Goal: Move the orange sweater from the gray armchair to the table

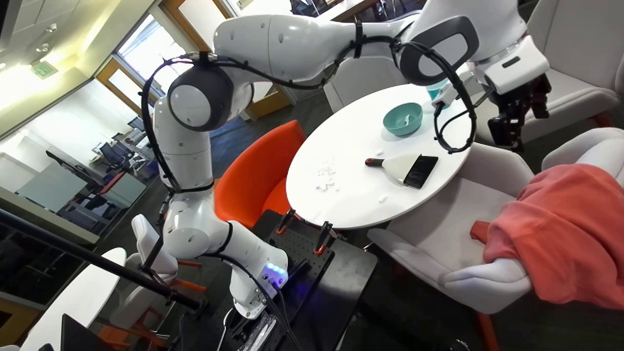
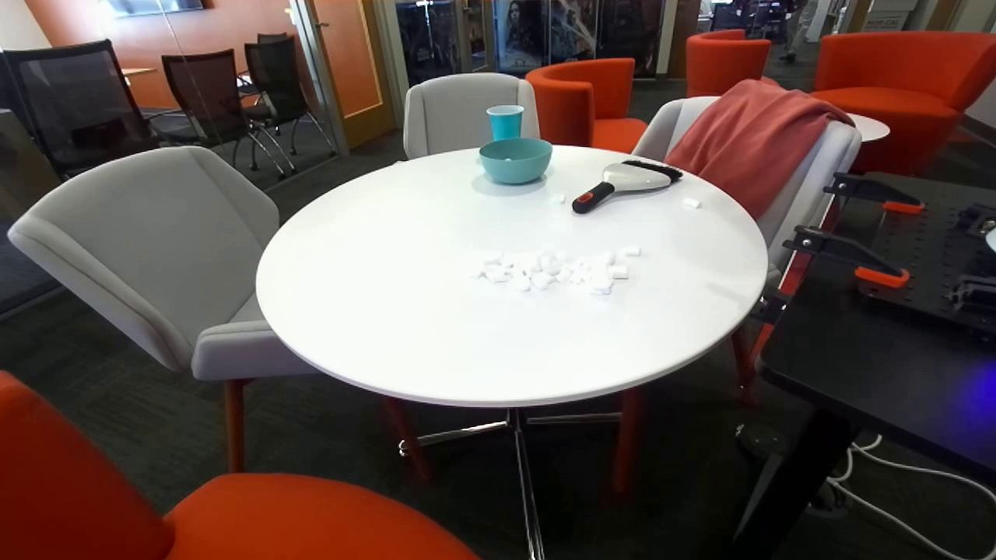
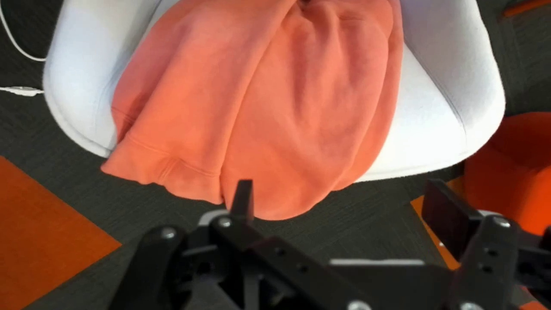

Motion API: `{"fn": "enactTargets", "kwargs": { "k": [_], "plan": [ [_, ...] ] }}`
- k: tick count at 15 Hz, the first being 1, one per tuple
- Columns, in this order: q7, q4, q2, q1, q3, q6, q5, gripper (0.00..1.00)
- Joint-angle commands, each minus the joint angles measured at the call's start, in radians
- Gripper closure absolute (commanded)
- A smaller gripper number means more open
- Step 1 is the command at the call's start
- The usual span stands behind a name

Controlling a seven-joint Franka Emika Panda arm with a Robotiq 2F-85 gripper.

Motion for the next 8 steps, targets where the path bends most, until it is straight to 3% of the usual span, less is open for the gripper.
{"fn": "enactTargets", "kwargs": {
  "k": [1, 8],
  "plan": [
    [0.059, 0.231, 0.16, -0.071, 0.025, -0.054, 0.053, 0.0],
    [0.086, 0.57, 0.382, -0.16, 0.027, -0.277, 0.04, 0.0]
  ]
}}
